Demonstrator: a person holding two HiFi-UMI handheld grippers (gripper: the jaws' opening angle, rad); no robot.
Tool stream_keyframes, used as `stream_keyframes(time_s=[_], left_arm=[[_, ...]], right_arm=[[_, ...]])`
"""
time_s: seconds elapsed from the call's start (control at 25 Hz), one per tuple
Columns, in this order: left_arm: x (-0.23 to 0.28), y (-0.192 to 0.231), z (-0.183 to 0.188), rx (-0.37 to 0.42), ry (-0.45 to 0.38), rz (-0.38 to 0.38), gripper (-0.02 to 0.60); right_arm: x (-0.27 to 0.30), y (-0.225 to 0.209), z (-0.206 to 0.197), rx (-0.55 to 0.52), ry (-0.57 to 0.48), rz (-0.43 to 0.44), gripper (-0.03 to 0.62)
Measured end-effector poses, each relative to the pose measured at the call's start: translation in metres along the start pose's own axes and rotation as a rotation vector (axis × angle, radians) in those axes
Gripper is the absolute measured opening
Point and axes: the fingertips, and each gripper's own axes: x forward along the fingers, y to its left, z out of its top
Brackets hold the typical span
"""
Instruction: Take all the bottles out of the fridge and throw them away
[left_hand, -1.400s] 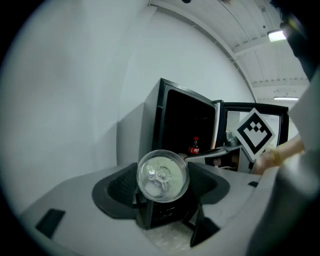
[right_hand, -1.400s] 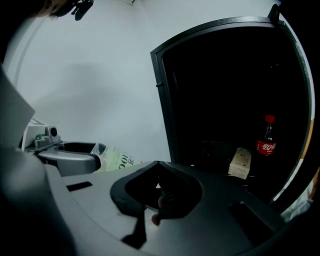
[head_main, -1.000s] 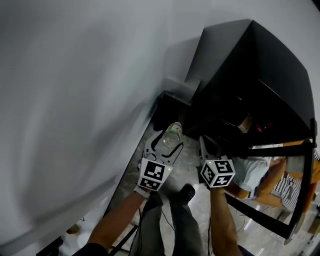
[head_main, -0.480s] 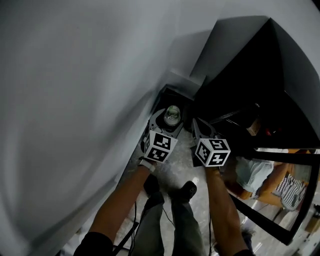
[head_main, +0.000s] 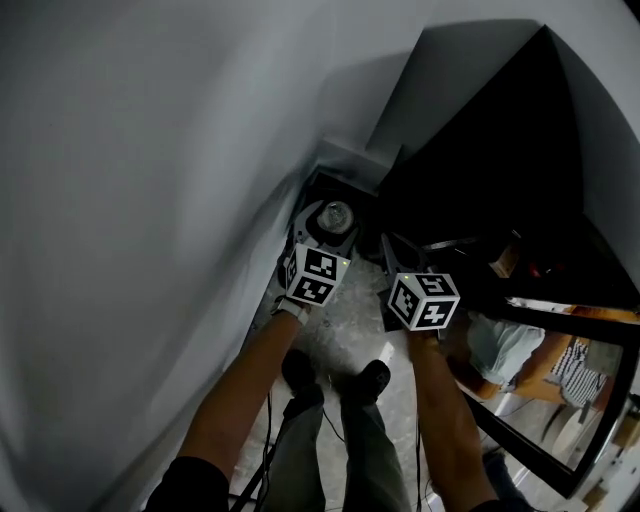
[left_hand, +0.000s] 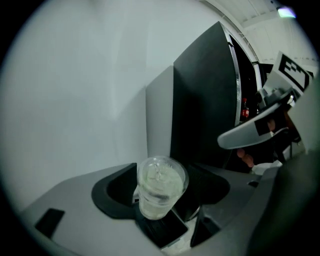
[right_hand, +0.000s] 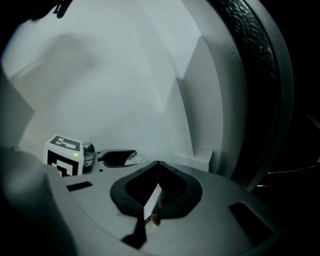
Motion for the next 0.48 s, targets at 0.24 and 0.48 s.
stream_keyframes(time_s=[0.24,0.48], left_arm=[[-0.007,0.011,0.012,-0.033,-0.035,0.007,0.321],[-0.072,0.008,0.042,-0.040,-0.071,0.014,0.221]], right_arm=[[-0.015,-0.008,-0.004,-0.007,0.012,-0.024,0.002],[-0.064,0.013,0.013,-0.006,-0.009,-0.047,0.002]])
